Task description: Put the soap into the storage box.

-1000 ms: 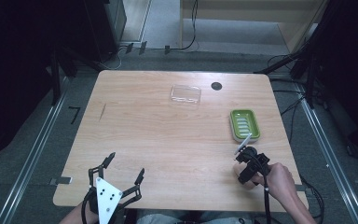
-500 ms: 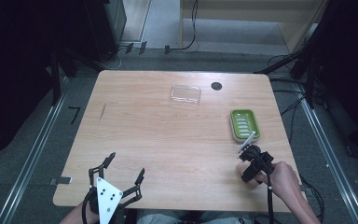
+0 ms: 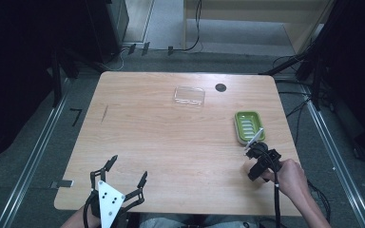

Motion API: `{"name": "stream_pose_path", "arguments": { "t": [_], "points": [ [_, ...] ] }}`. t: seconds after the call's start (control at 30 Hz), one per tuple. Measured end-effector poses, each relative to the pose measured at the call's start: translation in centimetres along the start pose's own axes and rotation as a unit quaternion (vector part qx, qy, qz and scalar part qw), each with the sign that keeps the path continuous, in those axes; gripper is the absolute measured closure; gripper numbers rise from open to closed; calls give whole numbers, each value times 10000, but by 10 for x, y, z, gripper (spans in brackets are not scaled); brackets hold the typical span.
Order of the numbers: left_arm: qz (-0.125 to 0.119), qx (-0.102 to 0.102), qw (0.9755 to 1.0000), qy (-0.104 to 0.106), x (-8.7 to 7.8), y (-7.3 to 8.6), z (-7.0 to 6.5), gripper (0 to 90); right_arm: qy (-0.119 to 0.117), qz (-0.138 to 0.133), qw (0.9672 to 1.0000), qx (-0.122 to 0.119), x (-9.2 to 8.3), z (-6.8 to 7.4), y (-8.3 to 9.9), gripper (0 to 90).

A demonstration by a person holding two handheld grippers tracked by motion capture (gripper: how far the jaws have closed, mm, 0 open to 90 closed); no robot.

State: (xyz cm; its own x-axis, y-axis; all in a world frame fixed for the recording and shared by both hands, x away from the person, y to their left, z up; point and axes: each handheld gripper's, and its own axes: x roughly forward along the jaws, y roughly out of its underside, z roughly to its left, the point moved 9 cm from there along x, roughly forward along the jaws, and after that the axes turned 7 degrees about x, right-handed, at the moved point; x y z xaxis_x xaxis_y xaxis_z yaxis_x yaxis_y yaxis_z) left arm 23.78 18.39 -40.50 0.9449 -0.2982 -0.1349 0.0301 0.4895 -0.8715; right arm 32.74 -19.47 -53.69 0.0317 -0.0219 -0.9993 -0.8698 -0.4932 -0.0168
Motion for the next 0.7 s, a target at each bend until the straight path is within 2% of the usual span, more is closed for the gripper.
{"name": "stream_pose_path", "arguments": {
  "t": [0.7],
  "points": [
    [-2, 2, 10000, 12, 0, 0, -1, 138, 41, -52, 10000, 72, -8, -10, -16, 332]
  ]
}}
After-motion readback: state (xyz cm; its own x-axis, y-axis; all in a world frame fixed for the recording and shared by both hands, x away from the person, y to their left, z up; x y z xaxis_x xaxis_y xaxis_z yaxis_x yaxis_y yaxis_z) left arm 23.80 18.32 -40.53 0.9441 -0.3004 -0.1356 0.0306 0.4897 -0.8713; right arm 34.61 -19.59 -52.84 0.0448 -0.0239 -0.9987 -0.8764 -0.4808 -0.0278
